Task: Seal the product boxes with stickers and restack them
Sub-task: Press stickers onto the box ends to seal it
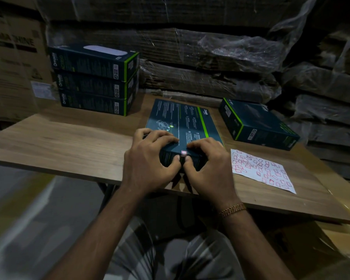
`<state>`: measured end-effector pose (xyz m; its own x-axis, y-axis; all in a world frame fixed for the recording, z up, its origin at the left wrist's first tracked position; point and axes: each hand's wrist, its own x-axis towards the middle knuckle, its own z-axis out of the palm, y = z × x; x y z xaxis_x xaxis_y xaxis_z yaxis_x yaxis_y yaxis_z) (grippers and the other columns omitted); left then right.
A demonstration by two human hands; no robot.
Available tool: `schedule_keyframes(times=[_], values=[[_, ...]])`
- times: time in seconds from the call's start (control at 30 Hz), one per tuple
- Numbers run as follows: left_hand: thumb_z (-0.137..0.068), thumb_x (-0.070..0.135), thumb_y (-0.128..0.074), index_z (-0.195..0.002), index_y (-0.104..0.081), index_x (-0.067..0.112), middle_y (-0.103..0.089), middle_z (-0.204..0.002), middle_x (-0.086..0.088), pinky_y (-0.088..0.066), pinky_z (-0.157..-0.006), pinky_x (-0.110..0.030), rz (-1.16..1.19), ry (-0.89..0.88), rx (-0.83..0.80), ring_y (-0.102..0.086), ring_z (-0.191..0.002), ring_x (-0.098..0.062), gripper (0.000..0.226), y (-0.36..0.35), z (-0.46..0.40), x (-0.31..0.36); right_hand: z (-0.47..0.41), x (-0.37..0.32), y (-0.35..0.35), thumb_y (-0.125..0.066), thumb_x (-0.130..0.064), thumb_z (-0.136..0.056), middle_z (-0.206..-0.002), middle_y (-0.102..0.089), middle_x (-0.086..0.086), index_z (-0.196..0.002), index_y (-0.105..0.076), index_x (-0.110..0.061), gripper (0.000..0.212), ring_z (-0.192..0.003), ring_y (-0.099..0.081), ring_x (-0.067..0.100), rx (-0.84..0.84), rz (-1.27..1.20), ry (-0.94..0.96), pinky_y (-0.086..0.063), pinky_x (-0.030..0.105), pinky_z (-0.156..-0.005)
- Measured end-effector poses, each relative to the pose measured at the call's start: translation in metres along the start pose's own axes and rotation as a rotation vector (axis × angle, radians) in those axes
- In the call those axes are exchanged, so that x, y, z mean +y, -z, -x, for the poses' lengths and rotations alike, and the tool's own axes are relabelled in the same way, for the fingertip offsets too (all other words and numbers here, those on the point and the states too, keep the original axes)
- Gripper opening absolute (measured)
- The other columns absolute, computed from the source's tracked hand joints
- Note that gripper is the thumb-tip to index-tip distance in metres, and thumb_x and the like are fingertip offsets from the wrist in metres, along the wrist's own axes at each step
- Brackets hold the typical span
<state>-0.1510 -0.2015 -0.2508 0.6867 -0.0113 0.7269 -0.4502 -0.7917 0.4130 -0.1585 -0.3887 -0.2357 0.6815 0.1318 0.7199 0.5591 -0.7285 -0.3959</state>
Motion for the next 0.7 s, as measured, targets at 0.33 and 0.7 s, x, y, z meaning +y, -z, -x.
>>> schedule_keyframes(times=[0.33,0.7], values=[[-0.082,0.060,-0.064,-0.129,-0.072,0.038,-0.062,-0.131,0.023,-0.057,-0.073,-0.035,0.007,0.009,-0.014,-0.045,-0.129,-0.014,0.051,0.0010,-0.0001,0.0006,0.0000,-0.0006,-0.0020,-0.075,-0.019,-0.083,-0.102,-0.066,-0.009,-0.105,-0.074,-0.017,0.022,-0.099,-0.062,0.015,0.018,-0.006,-0.012,-0.055,0.038,-0.085],[-0.084,0.062,-0.063,-0.128,-0.072,0.040,-0.061,-0.130,0.025,-0.058,-0.071,-0.037,0.011,0.019,-0.008,-0.045,-0.128,-0.014,0.050,0.0008,-0.0005,0.0008,-0.0012,-0.0040,-0.0029,-0.078,-0.028,-0.084,-0.100,-0.067,-0.010,-0.102,-0.076,-0.019,0.020,-0.097,-0.064,0.012,0.053,-0.024,-0.035,-0.056,0.034,-0.084]])
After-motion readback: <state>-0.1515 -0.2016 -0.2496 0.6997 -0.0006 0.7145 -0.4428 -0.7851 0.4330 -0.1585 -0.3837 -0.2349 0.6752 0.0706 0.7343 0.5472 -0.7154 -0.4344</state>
